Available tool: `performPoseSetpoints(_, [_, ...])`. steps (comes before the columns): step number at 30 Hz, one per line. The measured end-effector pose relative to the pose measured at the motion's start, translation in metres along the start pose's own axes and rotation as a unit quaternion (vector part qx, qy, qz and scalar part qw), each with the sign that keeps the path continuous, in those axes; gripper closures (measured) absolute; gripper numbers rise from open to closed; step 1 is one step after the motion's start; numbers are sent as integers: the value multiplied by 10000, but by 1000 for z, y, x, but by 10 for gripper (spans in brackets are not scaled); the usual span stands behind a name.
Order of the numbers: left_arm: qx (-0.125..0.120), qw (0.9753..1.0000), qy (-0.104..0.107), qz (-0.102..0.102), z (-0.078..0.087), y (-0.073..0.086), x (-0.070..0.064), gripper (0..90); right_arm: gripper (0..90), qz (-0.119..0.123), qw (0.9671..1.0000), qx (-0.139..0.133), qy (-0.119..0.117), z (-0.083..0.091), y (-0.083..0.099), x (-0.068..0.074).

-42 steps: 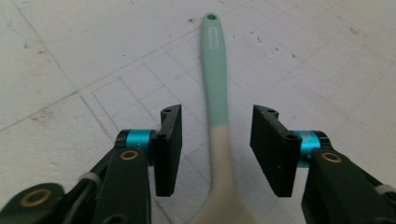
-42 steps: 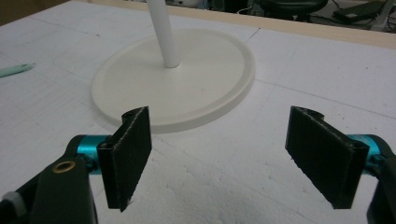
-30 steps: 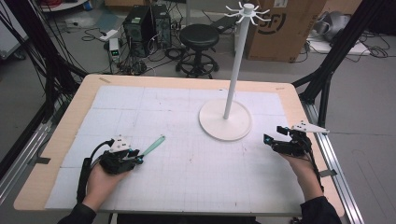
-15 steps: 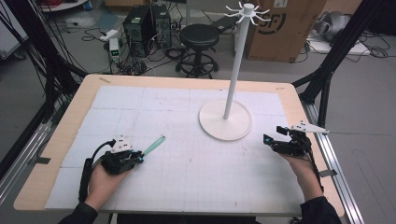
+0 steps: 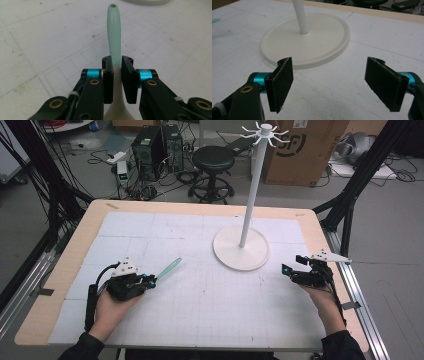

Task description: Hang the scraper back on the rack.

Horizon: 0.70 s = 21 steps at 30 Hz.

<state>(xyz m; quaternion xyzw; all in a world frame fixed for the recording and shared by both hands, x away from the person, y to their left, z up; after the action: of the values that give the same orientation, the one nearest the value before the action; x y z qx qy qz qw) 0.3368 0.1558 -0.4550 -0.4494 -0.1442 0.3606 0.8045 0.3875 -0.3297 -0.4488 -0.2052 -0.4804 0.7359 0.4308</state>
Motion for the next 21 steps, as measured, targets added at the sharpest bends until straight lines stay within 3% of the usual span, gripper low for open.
performPoseSetpoints(3, [-76, 9999, 136, -33, 1, -16, -8, 806, 219, 5, 10000, -20, 1, 1, -1, 0])
performPoseSetpoints(5, [-91, 9995, 242, -183, 4, -34, -14, 806, 220, -12, 10000, -21, 3, 1, -1, 0])
performPoseSetpoints(6, [-91, 9995, 242, -183, 4, -34, -14, 806, 220, -12, 10000, -21, 3, 1, -1, 0])
performPoseSetpoints(12, [-421, 9978, 508, -111, 16, -82, -21, 807, 220, -33, 10000, -25, -6, 1, 0, -2])
performPoseSetpoints(18, [-715, 9953, 635, -151, 29, -129, -24, 807, 220, -62, 10000, -21, -19, 1, 0, -1])
performPoseSetpoints(20, [-828, 9941, 634, -285, 34, -153, -27, 806, 220, -65, 10000, -14, -23, 1, 0, -1])
performPoseSetpoints(21, [-828, 9941, 634, -285, 34, -153, -27, 806, 220, -65, 10000, -14, -23, 1, 0, -1])
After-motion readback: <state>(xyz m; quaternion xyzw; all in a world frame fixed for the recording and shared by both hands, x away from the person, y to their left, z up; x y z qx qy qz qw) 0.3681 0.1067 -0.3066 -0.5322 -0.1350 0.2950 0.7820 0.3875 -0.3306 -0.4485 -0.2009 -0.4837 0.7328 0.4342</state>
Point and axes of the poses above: each handheld gripper's, and its own axes: z roughly backward along the jaws, y roughly out of its underside, x roughly to its left, the point moved 7 cm from there along -z, roughly forward along the jaws
